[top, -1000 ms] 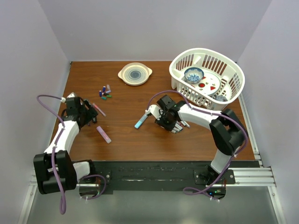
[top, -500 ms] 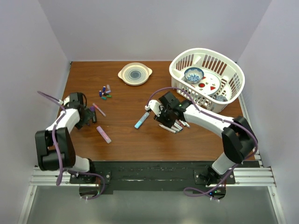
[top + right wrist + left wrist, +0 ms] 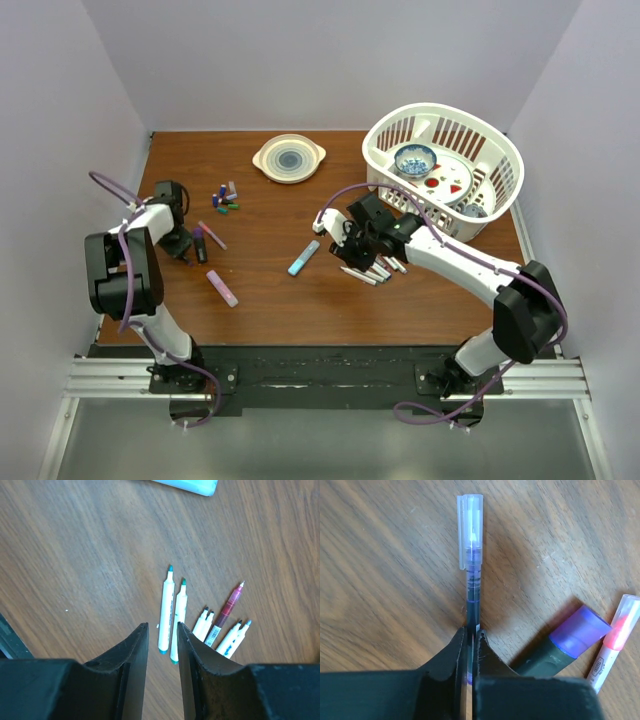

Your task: Open the pen caps

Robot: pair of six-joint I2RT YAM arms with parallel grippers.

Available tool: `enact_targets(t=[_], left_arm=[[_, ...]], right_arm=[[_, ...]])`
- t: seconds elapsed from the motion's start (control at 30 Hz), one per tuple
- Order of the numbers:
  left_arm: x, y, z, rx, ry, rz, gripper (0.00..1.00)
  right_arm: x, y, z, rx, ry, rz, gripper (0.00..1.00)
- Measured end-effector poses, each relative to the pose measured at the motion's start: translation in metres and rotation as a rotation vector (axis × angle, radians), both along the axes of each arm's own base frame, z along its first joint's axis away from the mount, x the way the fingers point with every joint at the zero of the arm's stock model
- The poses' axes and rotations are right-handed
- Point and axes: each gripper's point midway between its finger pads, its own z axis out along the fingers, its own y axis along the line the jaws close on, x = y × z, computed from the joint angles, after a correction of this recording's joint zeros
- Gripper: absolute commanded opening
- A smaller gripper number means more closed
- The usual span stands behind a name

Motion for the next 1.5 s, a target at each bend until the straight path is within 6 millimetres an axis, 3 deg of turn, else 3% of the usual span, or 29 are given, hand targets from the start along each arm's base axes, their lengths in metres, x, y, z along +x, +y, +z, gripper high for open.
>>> enact_targets(t=[0.17,0.23,0.33,0.43,0.5,0.57,0.6,0.7,0.77,0.87,1.0,1.1,1.3,1.5], left_arm=[[-0.004,0.002,0.005,0.012,0.005,0.005,0.0],[-0.009,0.001,0.015,0.017,-0.013,0.001,0.0],[-0.003,-0.003,0.061,0.018,-0.17,-0.035,0.0],[0.008,-0.026,0.119,-0.037,-0.463,-0.156,0.0],[0.013,-0.058,0.157,-0.112,-0.722,-0.306,0.0],[0.009,-0.101,0.181,-0.224,-0.937,-0.479,0.0],[0.007,-0.118,0.184,-0.272,-0.982,-0.542,0.0],[0.001,-0.174,0.181,-0.448,-1.052,-0.719,0.0],[-0.012,-0.216,0.174,-0.572,-1.056,-0.822,0.0],[-0.029,-0.25,0.181,-0.672,-1.098,-0.91,0.0],[-0.044,-0.275,0.201,-0.754,-1.205,-0.945,0.0],[-0.054,-0.291,0.206,-0.817,-1.239,-0.947,0.0],[-0.067,-0.32,0.206,-0.903,-1.238,-0.971,0.0],[-0.072,-0.337,0.194,-0.928,-1.205,-0.987,0.0]], right_arm=[[-0.003,0.002,0.006,0.025,-0.001,0.014,0.36],[-0.007,0.004,0.01,0.047,0.001,0.028,0.37],[-0.013,0.008,0.019,0.089,0.003,0.052,0.37],[-0.018,0.012,0.032,0.149,-0.002,0.078,0.4],[-0.021,0.014,0.042,0.199,-0.006,0.092,0.48],[-0.023,0.016,0.054,0.255,-0.017,0.101,0.54],[-0.025,0.019,0.061,0.289,-0.019,0.106,0.64],[-0.026,0.03,0.078,0.388,-0.002,0.117,0.79],[-0.026,0.046,0.091,0.481,0.067,0.129,0.83],[-0.023,0.075,0.102,0.613,0.2,0.142,0.84],[-0.021,0.107,0.096,0.767,0.43,0.07,0.83],[-0.021,0.114,0.085,0.801,0.524,0.012,0.82],[-0.017,0.117,0.099,0.87,0.56,-0.025,0.74],[0.001,0.096,0.124,0.974,0.534,-0.082,0.63]])
